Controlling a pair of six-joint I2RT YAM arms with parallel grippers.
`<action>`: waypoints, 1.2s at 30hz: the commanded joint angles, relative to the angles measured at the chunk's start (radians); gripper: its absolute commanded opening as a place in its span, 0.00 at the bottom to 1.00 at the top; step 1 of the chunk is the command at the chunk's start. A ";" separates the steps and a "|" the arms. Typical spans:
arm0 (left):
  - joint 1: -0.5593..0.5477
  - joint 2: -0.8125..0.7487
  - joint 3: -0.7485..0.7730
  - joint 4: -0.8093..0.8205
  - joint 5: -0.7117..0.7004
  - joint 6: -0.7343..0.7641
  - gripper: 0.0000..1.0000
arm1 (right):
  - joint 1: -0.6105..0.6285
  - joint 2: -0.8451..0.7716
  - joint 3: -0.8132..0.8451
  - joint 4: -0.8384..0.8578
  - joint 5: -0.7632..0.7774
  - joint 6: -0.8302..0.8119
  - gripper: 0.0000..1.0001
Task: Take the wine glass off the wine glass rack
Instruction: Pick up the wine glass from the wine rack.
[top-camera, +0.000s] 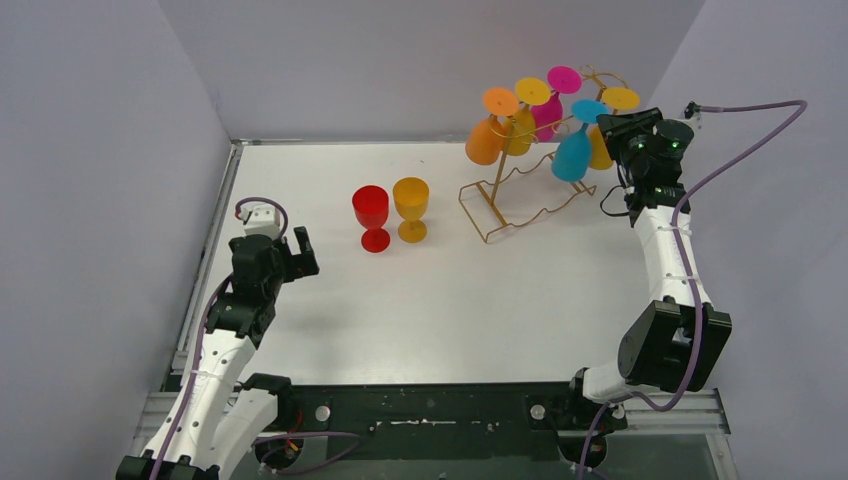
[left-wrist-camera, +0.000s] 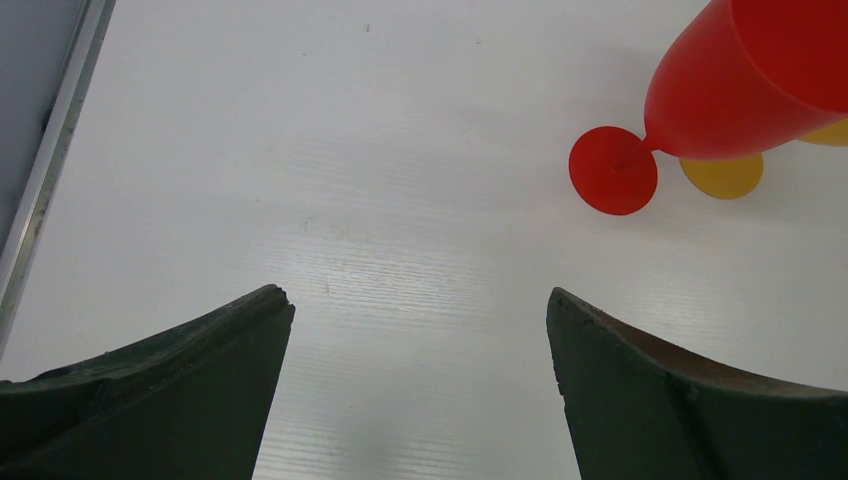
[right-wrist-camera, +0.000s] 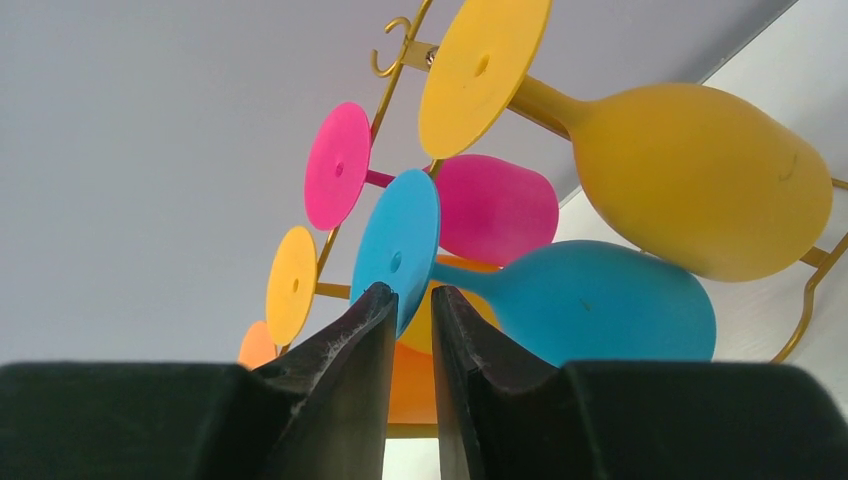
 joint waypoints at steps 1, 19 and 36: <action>0.006 -0.007 0.019 0.025 0.004 0.020 0.97 | -0.001 -0.022 0.025 0.060 -0.019 0.029 0.21; 0.006 -0.009 0.017 0.022 -0.010 0.023 0.97 | -0.001 -0.039 -0.008 0.092 -0.013 0.084 0.21; 0.005 -0.003 0.018 0.021 -0.018 0.023 0.97 | -0.001 -0.013 -0.034 0.139 -0.034 0.167 0.14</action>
